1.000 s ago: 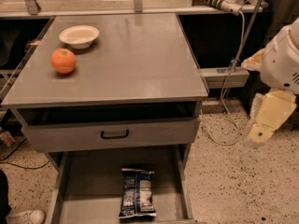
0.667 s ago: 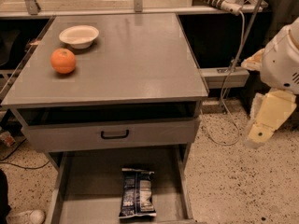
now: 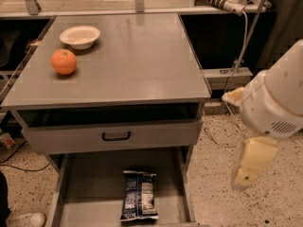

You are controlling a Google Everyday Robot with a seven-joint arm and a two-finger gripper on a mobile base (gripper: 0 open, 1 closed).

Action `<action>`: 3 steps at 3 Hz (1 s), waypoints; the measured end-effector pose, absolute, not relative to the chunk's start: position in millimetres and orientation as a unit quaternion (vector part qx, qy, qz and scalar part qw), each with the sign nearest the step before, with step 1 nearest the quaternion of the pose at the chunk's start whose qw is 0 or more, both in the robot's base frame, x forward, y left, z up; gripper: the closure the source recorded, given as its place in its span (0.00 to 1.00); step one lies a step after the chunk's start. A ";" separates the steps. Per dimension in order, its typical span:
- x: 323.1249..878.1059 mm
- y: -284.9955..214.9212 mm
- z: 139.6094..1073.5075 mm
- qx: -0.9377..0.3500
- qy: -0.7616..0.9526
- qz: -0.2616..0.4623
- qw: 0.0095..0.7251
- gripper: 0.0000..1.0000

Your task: Pick blue chip bag from middle drawer and place on counter

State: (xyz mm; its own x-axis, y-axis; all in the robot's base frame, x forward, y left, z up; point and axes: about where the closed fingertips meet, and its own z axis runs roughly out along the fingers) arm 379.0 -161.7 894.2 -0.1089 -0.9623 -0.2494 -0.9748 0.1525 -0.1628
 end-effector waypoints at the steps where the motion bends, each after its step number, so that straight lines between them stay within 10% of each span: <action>1: 358.5 -134.1 840.3 -0.667 0.734 0.050 0.118 0.00; 3: 348.4 -131.6 823.9 -0.675 0.728 0.058 0.108 0.00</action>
Offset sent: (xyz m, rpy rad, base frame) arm -0.0183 0.0249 -0.0483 -0.0019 0.0713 0.0433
